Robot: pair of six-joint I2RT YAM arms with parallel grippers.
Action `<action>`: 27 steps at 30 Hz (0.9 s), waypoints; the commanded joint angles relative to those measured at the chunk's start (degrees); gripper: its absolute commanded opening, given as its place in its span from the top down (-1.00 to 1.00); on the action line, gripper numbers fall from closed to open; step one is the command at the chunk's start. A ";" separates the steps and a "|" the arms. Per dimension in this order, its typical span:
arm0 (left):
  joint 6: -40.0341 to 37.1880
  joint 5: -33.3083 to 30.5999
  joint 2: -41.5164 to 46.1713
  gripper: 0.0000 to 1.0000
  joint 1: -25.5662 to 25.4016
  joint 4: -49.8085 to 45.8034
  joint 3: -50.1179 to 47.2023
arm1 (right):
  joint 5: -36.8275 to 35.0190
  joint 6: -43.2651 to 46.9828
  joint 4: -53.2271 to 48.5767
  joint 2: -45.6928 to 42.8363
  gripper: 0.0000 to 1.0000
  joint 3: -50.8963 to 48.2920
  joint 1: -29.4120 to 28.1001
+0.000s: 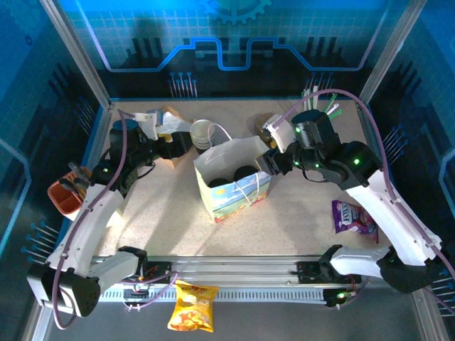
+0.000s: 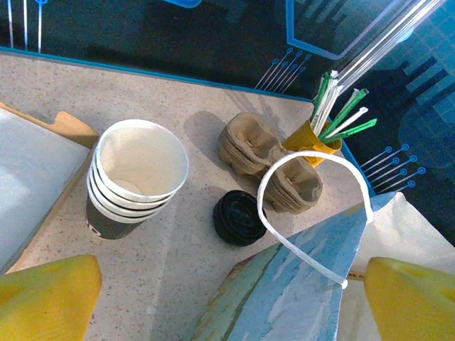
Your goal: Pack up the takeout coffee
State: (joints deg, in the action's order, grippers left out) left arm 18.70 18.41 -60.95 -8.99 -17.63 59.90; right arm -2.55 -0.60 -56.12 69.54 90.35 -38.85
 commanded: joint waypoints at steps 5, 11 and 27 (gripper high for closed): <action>1.04 3.03 -0.31 -0.89 0.08 0.45 0.96 | 0.54 -0.59 2.71 2.00 -0.03 -5.69 0.44; 0.82 3.12 -0.46 -0.89 0.06 0.27 0.61 | -2.11 0.55 2.90 3.74 0.49 -5.85 0.44; -1.19 2.72 -0.49 -0.91 0.03 -0.56 0.40 | -18.97 6.13 -13.42 11.85 0.92 13.24 -6.49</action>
State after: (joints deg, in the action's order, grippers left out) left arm 19.14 20.03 -61.56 -8.99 -17.69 59.90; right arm -15.07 3.55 -63.61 79.46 100.79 -44.31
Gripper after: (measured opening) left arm 0.953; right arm 0.065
